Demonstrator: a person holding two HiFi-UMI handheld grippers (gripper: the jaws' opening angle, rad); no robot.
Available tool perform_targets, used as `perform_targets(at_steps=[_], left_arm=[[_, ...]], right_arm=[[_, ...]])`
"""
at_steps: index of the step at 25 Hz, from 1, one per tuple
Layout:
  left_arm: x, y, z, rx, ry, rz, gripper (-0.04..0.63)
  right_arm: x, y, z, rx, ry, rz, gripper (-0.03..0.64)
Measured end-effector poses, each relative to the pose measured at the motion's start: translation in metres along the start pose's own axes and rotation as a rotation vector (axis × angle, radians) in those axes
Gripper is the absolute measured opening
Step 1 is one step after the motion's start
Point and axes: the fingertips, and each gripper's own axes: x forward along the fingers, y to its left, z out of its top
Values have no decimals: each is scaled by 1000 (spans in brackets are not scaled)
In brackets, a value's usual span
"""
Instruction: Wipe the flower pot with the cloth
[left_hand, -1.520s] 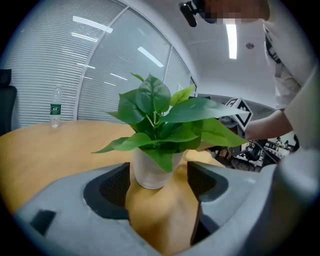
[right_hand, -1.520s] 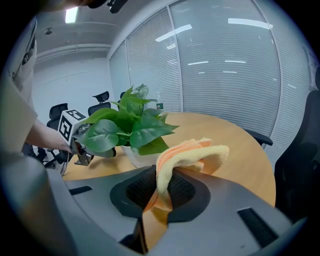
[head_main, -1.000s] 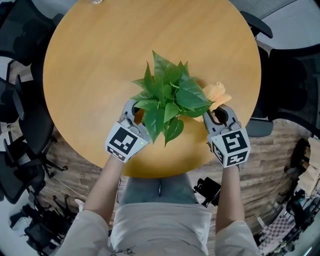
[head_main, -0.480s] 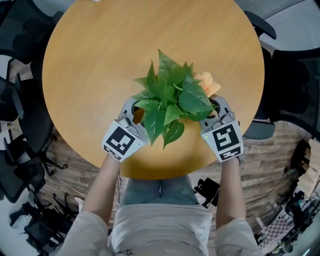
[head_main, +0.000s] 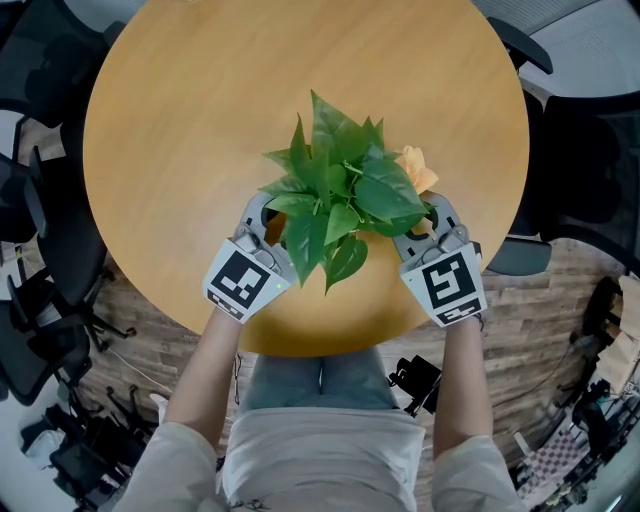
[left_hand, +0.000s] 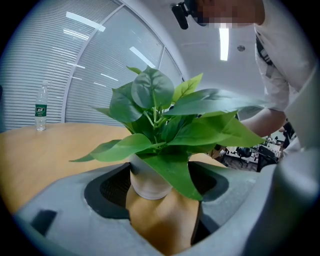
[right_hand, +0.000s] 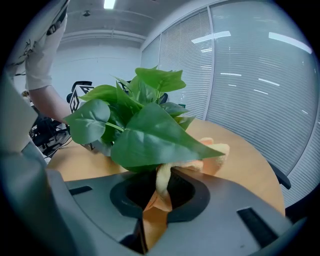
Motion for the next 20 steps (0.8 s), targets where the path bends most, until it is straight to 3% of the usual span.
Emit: perform_targets(at_steps=[20], left_arm=[[9, -1, 0, -55, -22, 177, 364]], right_arm=[[-12, 53, -16, -22, -7, 45, 52]])
